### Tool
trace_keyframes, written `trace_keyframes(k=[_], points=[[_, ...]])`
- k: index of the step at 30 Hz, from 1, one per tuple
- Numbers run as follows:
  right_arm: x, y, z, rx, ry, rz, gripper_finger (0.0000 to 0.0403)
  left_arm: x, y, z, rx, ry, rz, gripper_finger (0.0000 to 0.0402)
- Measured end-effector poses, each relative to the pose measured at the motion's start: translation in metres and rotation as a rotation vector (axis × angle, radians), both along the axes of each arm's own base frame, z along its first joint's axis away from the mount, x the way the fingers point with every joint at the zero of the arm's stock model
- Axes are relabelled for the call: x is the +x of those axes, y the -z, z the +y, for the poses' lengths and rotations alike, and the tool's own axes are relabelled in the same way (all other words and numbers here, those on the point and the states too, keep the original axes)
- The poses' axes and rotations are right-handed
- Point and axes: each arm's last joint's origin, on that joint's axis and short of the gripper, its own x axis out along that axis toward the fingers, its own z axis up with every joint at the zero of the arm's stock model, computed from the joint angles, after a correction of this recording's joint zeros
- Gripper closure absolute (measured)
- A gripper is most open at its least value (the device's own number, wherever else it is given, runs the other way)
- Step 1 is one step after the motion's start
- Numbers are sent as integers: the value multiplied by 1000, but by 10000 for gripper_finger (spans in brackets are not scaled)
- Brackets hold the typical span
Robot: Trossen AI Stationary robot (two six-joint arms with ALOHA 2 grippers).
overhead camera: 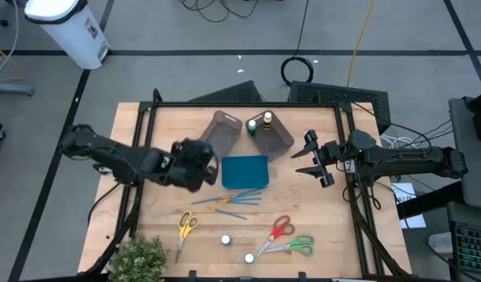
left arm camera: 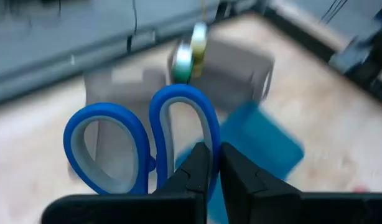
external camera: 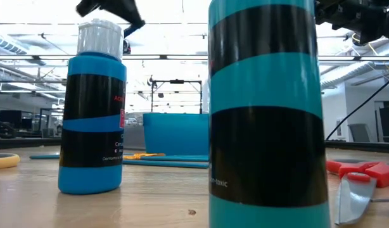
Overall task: Pick & Place Paint Supplies
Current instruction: Put the blue scissors into the left black bin
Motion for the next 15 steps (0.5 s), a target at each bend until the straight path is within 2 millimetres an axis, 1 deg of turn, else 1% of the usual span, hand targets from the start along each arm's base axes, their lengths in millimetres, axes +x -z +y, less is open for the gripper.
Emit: trace_keyframes(k=[3,7,10,15], points=[[0,0,0,0,0,0,204,11,-19,15,93,29,-36,380],[0,0,0,0,0,0,204,24,-30,41,182,46,-61,382],[0,0,0,0,0,1,204,29,-32,64,198,26,-75,381],[0,2,0,3,0,20,204,29,-28,98,188,-27,-58,382]])
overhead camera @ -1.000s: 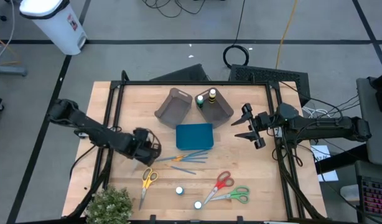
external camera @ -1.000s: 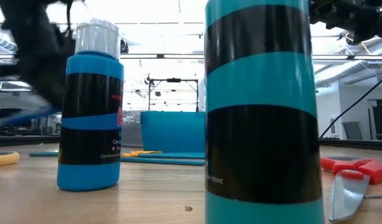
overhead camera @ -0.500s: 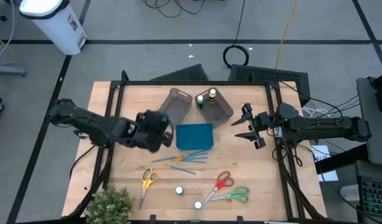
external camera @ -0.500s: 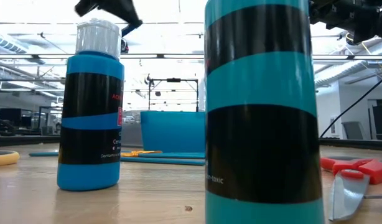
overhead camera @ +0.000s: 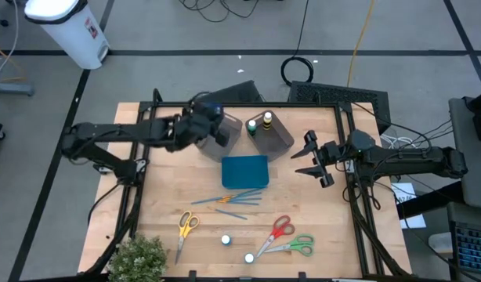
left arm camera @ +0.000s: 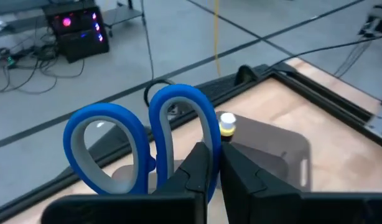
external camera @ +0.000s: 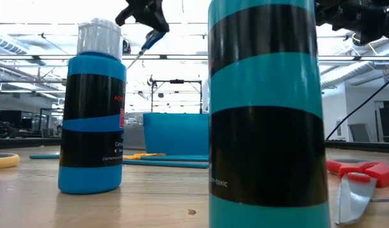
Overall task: Pick & Place Paint Supplies
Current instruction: Put the blue scissors into the left black bin
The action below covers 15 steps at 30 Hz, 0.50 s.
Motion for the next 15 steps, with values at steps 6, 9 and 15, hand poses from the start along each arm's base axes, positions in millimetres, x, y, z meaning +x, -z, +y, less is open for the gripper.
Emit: trace_keyframes(k=[6,9,15], points=[[0,1,0,1,0,8,204,2,19,27,-45,-22,7,379],[0,1,0,10,-1,13,204,8,36,36,-69,-3,6,381],[1,3,0,31,-6,33,204,22,63,52,-90,9,16,381]])
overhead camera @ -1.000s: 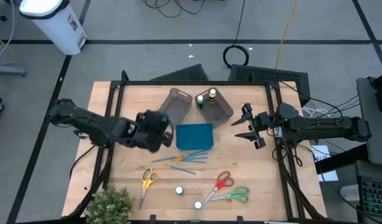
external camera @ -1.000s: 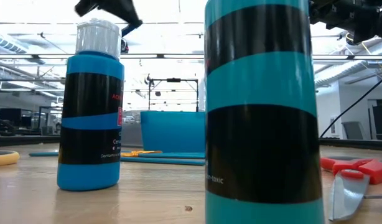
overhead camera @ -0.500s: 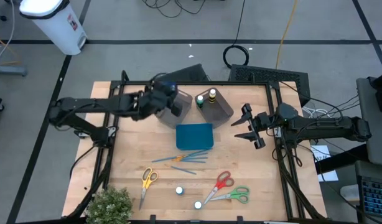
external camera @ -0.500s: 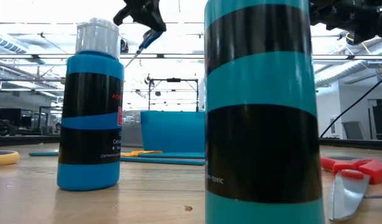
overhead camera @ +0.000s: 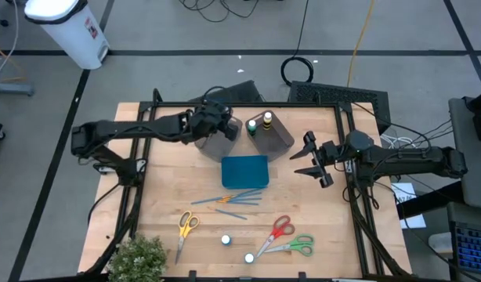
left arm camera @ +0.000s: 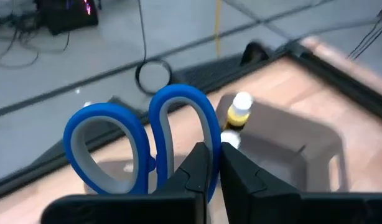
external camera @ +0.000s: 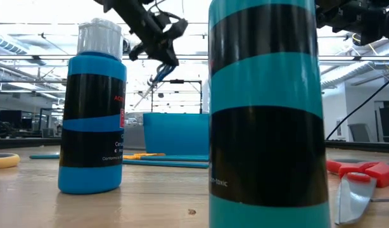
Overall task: Pick & Place Paint Supplies
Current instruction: Put the blue scissors into the left black bin
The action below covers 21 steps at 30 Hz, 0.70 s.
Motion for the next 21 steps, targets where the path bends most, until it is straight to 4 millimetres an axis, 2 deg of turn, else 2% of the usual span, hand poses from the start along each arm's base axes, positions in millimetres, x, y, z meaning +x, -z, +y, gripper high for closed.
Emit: trace_keyframes(k=[13,21], points=[[4,3,0,26,-12,30,204,33,63,15,-103,8,105,378],[4,3,1,25,-13,30,204,34,79,19,-175,-45,139,377]])
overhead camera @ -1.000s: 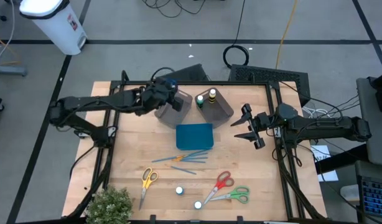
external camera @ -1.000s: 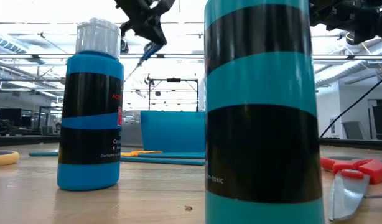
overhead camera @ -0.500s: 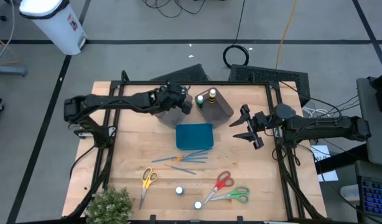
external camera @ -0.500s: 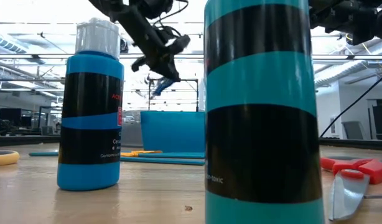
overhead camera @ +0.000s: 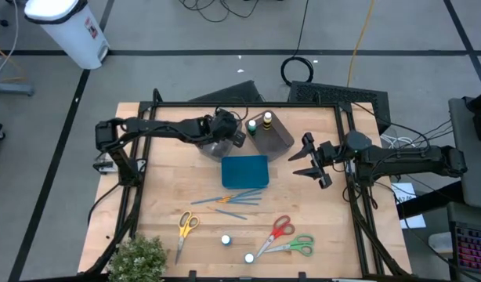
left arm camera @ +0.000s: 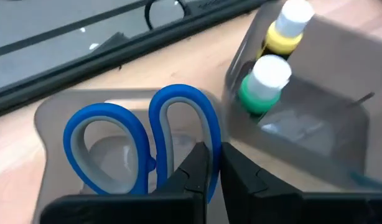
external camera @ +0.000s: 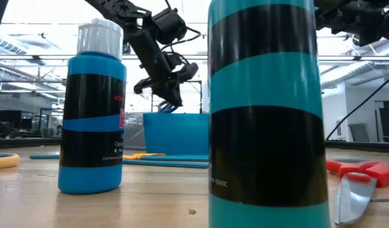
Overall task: Pick & Place Paint Supplies
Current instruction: Put the blue scissors into the left black bin, then put the yellow scissors into the left black bin
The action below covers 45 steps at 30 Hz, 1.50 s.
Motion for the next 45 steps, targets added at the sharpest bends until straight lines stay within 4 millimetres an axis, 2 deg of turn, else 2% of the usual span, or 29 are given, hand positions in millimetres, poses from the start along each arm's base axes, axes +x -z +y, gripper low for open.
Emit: trace_keyframes(k=[9,21,24,34,38,45], points=[[0,0,0,0,0,2,204,1,9,0,-38,-12,22,371],[0,0,0,0,0,2,204,2,10,0,-29,-1,27,366],[0,0,0,0,0,3,204,2,10,0,-29,-1,28,346],[0,0,0,0,0,3,204,2,10,1,2,10,46,246],[0,0,0,0,0,3,204,-1,-4,0,31,79,31,223],[0,1,0,2,0,11,204,-18,-51,-10,76,126,-90,215]])
